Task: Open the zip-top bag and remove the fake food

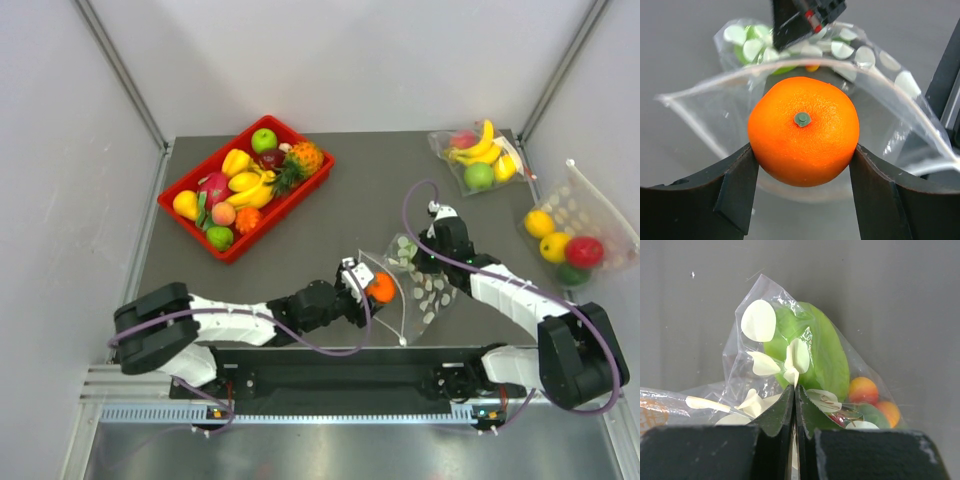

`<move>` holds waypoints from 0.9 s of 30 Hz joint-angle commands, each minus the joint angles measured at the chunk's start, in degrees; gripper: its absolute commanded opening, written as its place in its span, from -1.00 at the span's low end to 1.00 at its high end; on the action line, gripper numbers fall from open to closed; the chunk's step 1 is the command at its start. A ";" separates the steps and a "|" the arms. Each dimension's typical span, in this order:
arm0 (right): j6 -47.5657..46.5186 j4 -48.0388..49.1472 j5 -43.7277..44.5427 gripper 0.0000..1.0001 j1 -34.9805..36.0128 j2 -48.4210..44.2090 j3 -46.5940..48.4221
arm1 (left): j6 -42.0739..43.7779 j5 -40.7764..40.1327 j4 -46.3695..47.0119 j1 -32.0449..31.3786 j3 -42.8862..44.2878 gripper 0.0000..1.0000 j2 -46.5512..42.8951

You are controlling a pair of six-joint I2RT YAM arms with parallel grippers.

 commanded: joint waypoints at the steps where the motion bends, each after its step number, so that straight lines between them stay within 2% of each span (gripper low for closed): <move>1: -0.67 -1.23 0.89 -1.00 -1.64 0.71 2.69 | -1.18 -2.82 -5.51 0.13 -2.69 -0.60 -6.84; 9: -0.49 -0.88 0.28 -1.00 -1.99 1.24 3.13 | -2.85 -7.56 -16.68 1.62 -5.25 -0.59 -21.87; 12: -0.49 -0.79 0.19 -1.00 -1.99 0.89 2.87 | -6.80 -6.61 -25.28 7.50 -2.71 -0.57 -24.69; 15: -0.58 -0.79 0.10 -1.00 -2.17 0.54 2.60 | -9.88 -5.12 -31.10 16.55 1.16 -0.58 -24.87; 16: -0.50 -0.70 0.01 -1.00 -2.17 0.45 2.43 | -10.23 -4.24 -31.72 21.88 2.04 -0.58 -24.79; 18: -0.58 -0.62 0.01 -1.00 -2.17 0.19 2.34 | -11.28 -3.36 -32.69 27.09 5.29 -0.57 -24.09; 19: -0.50 -0.62 0.10 -1.00 -2.17 -0.08 2.17 | -11.38 -3.18 -32.87 31.82 6.60 -0.56 -23.47; 22: -0.58 -0.44 0.10 -1.00 -2.08 -0.60 1.81 | -11.12 -3.70 -34.01 39.48 13.19 -0.56 -19.18; 27: -0.85 -0.44 -1.57 -1.00 -2.17 -1.22 1.55 | -9.89 -3.09 -33.92 47.15 24.71 -0.56 -6.09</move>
